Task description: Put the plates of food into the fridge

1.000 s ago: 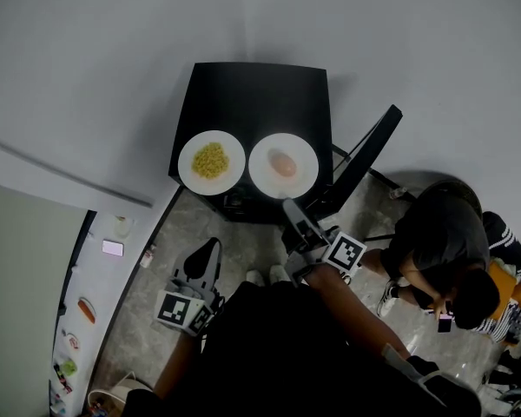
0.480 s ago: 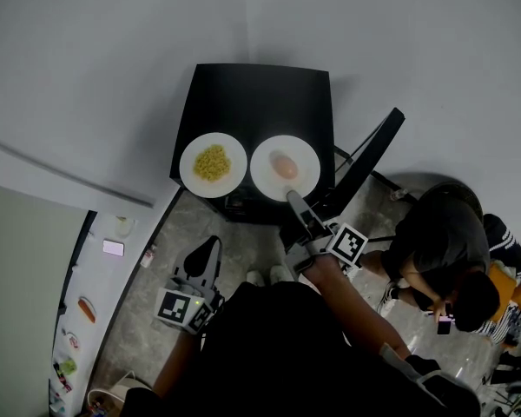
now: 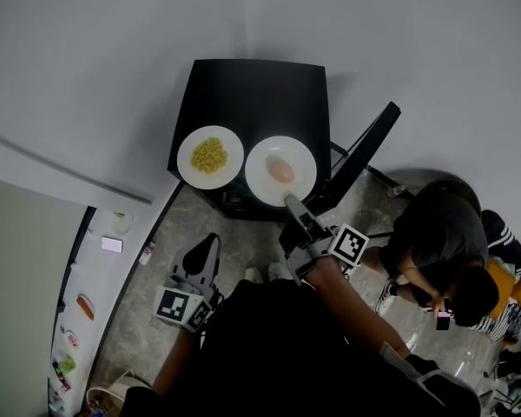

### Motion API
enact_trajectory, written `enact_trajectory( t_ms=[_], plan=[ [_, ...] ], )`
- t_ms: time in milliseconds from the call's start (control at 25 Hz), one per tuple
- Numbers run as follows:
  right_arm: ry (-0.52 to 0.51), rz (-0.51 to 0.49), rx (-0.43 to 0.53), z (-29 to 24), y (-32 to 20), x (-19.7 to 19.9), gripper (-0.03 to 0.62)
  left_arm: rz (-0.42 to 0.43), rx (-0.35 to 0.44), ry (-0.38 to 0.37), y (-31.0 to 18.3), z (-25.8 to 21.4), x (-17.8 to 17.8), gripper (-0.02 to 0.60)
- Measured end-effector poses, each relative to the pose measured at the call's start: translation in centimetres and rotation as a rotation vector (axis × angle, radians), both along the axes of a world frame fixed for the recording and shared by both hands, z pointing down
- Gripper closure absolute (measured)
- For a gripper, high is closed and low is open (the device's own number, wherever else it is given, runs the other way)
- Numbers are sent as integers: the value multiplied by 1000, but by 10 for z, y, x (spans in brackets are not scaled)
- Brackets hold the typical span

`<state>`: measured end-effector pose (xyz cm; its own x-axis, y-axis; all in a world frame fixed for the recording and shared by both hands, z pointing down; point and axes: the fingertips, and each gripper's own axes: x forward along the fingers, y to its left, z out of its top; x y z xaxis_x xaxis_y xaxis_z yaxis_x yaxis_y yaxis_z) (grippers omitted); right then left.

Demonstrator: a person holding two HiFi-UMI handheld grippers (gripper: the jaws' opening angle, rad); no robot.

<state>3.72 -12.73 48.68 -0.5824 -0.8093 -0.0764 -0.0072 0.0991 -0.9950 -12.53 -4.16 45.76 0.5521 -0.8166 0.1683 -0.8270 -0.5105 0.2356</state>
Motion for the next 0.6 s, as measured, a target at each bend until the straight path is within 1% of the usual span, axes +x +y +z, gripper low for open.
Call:
enact_trajectory(
  t_ms=[120, 360, 600],
  plan=[
    [-6, -23, 4, -2, 13, 0, 554, 6, -2, -1, 9, 0, 1, 552],
    [-3, -81, 8, -4, 42, 1, 554, -15, 1, -10, 28, 1, -3, 555],
    [0, -143, 20, -4, 75, -3, 557, -28, 11, -1, 42, 1, -4, 558]
  ],
)
